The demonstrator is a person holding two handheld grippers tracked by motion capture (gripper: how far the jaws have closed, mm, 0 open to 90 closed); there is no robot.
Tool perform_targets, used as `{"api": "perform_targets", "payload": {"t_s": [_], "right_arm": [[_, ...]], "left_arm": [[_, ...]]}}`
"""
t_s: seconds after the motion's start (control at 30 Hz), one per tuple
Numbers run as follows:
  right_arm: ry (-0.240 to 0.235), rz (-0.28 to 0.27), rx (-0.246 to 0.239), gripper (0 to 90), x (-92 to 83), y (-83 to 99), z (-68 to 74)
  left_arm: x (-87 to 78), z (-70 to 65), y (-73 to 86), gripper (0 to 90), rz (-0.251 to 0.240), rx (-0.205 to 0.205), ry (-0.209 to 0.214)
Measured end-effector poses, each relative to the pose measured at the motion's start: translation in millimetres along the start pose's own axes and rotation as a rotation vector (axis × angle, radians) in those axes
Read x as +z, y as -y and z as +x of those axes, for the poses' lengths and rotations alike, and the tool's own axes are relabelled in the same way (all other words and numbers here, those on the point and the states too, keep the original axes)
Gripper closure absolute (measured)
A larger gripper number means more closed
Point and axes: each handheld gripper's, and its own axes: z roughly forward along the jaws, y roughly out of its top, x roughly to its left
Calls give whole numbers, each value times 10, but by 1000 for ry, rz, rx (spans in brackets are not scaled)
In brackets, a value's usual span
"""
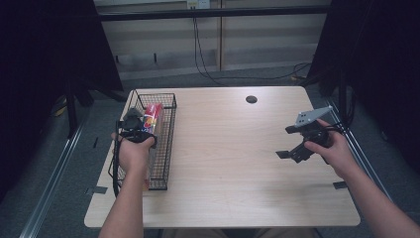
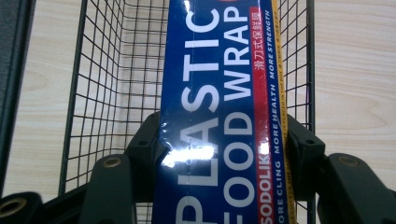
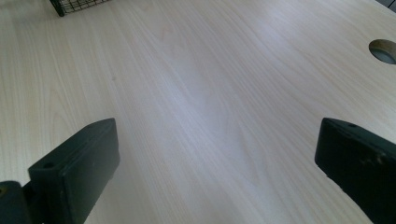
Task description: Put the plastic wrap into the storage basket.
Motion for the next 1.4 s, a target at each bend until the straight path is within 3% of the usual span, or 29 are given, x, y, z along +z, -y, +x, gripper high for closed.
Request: {"api": "perform_targets", "payload": {"t_s": [0.67,1.03,1.23,1.4], "right_arm": [[-10,-5,0,0,28,23,15],[-10,-2,4,0,33,38,14],[-11,3,4,0,42,41,19],[-6,-1,4,0,35,40,26]], "left_arm": [[116,-3,10,417,63,1,-33],[140,-11,-2,411,93,-6,-25],[130,5,-5,402,92,-1,-21],[42,38,-17,353,33,-13,17]]}}
